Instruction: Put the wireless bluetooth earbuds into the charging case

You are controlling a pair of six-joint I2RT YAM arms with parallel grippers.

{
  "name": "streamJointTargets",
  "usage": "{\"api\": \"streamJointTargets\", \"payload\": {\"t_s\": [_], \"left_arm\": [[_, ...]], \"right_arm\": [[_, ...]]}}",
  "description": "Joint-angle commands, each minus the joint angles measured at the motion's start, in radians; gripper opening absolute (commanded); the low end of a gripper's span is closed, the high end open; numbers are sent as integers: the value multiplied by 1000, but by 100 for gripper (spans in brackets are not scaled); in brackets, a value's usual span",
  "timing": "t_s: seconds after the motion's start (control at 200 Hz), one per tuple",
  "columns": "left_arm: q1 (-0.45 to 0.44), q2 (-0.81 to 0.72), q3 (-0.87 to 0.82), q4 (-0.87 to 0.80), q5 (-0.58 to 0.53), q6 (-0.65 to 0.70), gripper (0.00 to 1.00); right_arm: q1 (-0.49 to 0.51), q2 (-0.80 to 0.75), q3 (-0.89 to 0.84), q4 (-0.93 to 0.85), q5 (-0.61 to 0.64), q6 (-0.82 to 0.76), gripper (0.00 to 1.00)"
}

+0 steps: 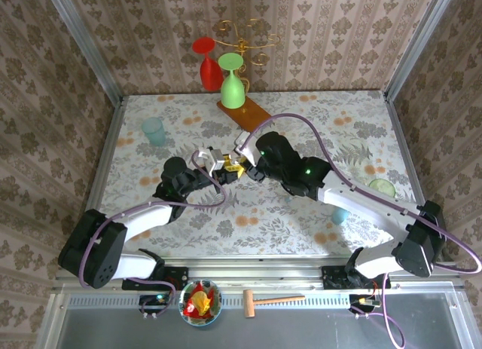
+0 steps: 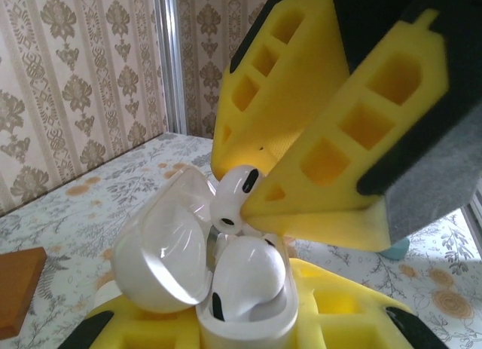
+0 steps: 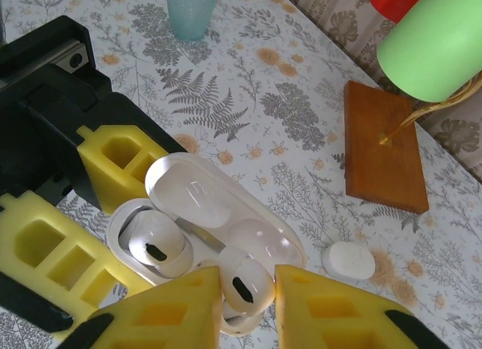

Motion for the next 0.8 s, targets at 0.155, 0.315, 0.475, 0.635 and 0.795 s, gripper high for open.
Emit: {"api": "streamJointTargets", "payload": {"t_s": [0.155, 0.315, 0.475, 0.635, 0.795], "left_arm": [[2, -3, 23, 44, 9, -25, 2], [10, 12, 21, 70, 9, -44, 2], [15, 32, 14, 112, 11, -55, 2], [15, 39, 3, 148, 15, -55, 2], [10, 29, -14, 150, 27, 6, 1]], "right_arm": [[9, 6, 23, -27, -25, 12, 37], [-4, -49, 5, -20, -42, 24, 46], [-46, -113, -38, 26, -160, 80, 56], [-151, -168, -107, 126, -321, 230, 61], [-244, -139, -86, 129, -399, 440, 62]]}}
